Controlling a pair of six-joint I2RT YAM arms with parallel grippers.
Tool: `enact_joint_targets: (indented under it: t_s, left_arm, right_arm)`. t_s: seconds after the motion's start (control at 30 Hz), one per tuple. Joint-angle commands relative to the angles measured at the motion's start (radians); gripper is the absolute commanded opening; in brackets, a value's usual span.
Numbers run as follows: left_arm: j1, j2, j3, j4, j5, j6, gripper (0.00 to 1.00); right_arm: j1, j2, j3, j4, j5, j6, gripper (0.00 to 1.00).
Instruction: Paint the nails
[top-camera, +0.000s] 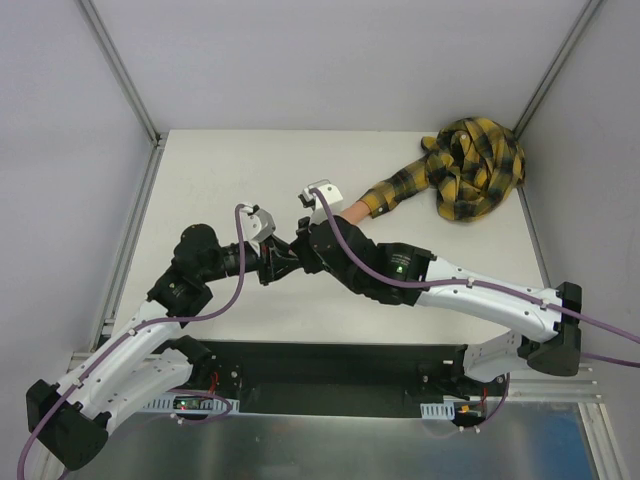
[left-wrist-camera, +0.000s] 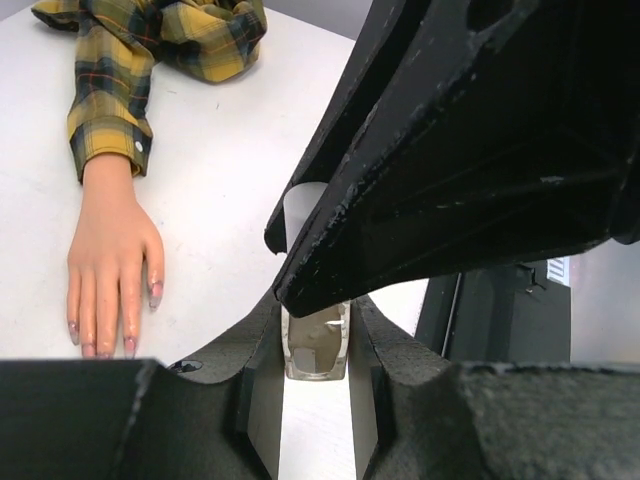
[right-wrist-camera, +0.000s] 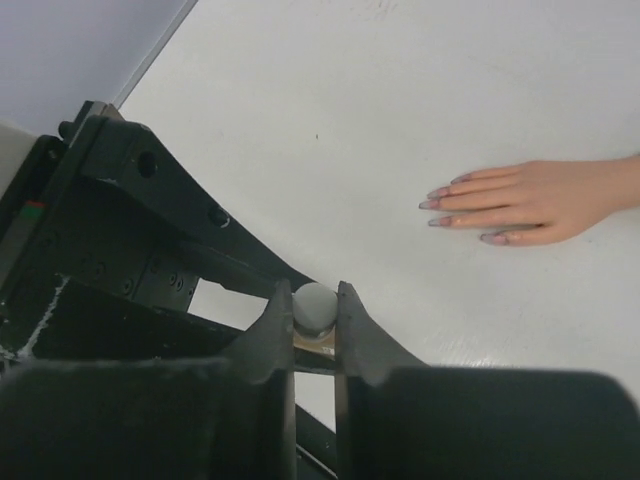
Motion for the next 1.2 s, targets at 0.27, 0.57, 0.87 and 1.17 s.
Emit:
enact_joint_targets:
  t_s: [0.27, 0.57, 0.87, 1.17]
  left_arm:
    - [-0.005, 0.028, 0.061, 0.138, 0.531, -0.074, 0.00]
    - [-0.005, 0.080, 0.065, 0.121, 0.494, -0.080, 0.00]
    - [-0.005, 0.014, 0.062, -0.009, 0.002, 0.056, 0.00]
    - [-0.009, 0.000, 0.064, -0.049, -0.179, 0.078, 0.00]
  right_arm:
    - [-0.324, -0.357, -0.647, 0.769, -1.057, -0.215, 0.00]
    - [-0.254, -0.338, -0.617, 0.737, -0.931, -0.205, 0.00]
    - [-0.228, -0.346, -0.409, 0.295, -0.282, 0.051, 0.58]
    - [-0.143, -0.202, -0.179, 0.125, -0.090, 0.131, 0.88]
